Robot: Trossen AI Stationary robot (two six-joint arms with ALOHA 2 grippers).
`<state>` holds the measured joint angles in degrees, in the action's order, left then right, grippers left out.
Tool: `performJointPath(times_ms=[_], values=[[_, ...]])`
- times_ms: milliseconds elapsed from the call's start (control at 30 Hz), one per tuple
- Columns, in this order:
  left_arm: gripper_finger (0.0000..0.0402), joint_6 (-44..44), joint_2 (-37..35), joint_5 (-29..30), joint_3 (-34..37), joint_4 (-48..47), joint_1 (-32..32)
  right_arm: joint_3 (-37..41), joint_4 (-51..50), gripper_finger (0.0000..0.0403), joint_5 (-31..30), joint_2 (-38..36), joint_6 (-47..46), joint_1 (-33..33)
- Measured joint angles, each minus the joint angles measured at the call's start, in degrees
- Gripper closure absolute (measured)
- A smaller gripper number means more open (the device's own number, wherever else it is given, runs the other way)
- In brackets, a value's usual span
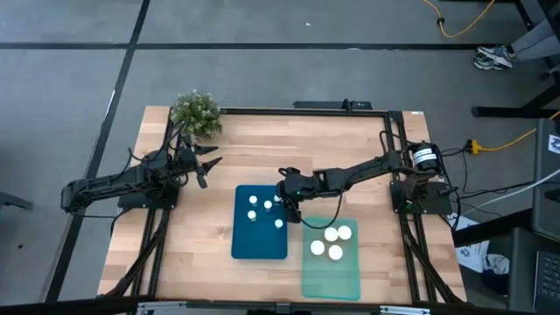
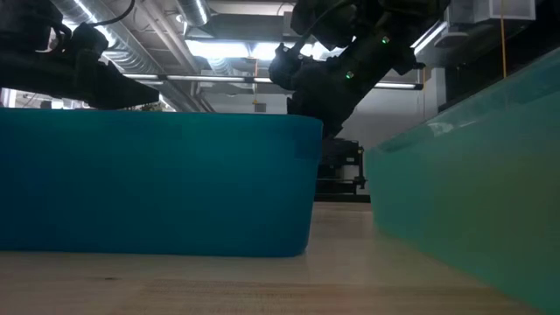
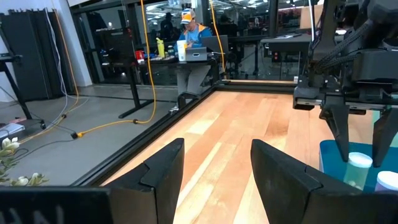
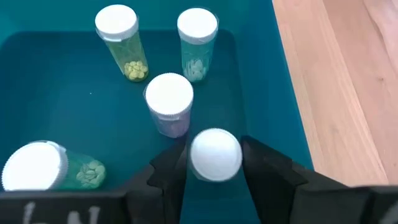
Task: Pick and place medicine bottles into bin by pill shape (circle, oval)
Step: Put the yellow pill bottle into the blue bin, then return to Home Position
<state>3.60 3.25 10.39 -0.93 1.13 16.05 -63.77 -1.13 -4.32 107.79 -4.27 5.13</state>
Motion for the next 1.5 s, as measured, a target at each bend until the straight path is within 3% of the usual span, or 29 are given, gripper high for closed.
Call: performJointPath(times_ms=[400,600,733,967,1167,1333,1500], values=[[0.0224,0.0,0.0,0.0,0.0,0.0,0.0,-0.02,1.65,0.0245,0.0,0.0,0.0,0.0],[0.0224,0.0,0.02,0.0,0.0,0.0,0.0,-3.72,-1.36,0.0244,0.01,0.0,0.15,-0.02],[0.0224,0.0,0.01,0.0,0.0,0.01,0.0,-9.77,-9.31,0.0244,0.0,0.0,0.24,0.0],[0.0224,0.0,0.0,0.0,0.0,0.0,0.0,-23.83,-32.56,0.0244,-0.1,-0.1,-0.47,0.67],[0.0224,0.0,0.01,0.0,0.0,0.0,0.0,-29.43,-38.67,0.0244,-0.12,-0.13,-1.64,1.31],[0.0224,0.0,0.0,0.02,0.0,0.0,0.0,-31.9,-51.25,0.0244,-8.08,-1.53,-6.55,1.31],[0.0224,0.0,0.0,0.0,0.0,0.01,-0.02,-27.91,-56.76,0.0244,-16.38,-8.07,-12.1,2.85]])
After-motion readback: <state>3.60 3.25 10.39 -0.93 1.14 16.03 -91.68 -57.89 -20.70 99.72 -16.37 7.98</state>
